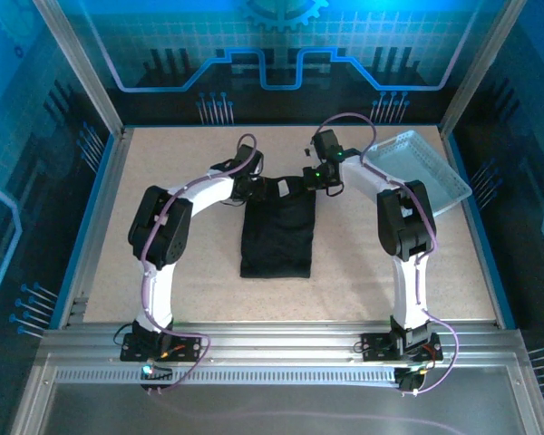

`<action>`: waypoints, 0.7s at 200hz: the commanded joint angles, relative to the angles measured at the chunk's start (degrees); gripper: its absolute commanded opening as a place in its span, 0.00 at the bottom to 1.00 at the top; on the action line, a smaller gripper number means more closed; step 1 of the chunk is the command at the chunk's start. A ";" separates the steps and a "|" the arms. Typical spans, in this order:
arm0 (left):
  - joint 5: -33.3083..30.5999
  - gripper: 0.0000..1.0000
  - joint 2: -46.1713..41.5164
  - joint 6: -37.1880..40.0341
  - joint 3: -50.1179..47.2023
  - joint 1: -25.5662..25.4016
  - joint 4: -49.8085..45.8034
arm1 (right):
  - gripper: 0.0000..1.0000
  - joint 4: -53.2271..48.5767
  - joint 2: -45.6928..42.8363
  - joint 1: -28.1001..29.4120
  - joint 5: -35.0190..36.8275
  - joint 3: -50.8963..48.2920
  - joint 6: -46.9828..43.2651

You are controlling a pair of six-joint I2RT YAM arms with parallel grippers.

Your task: Fold the inside-out t-shirt

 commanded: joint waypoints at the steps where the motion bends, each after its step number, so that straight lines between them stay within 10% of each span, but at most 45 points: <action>1: -0.41 0.00 -1.14 -0.87 2.45 0.53 0.35 | 0.03 -0.96 -1.50 0.54 2.25 1.57 0.31; 80: -5.51 0.00 -6.91 -2.81 3.31 1.69 6.77 | 0.00 3.37 -10.35 -0.16 7.27 -3.25 2.54; 140: -3.43 0.09 9.08 -6.63 16.19 4.78 0.42 | 0.00 -0.02 2.65 -0.87 8.77 4.73 2.68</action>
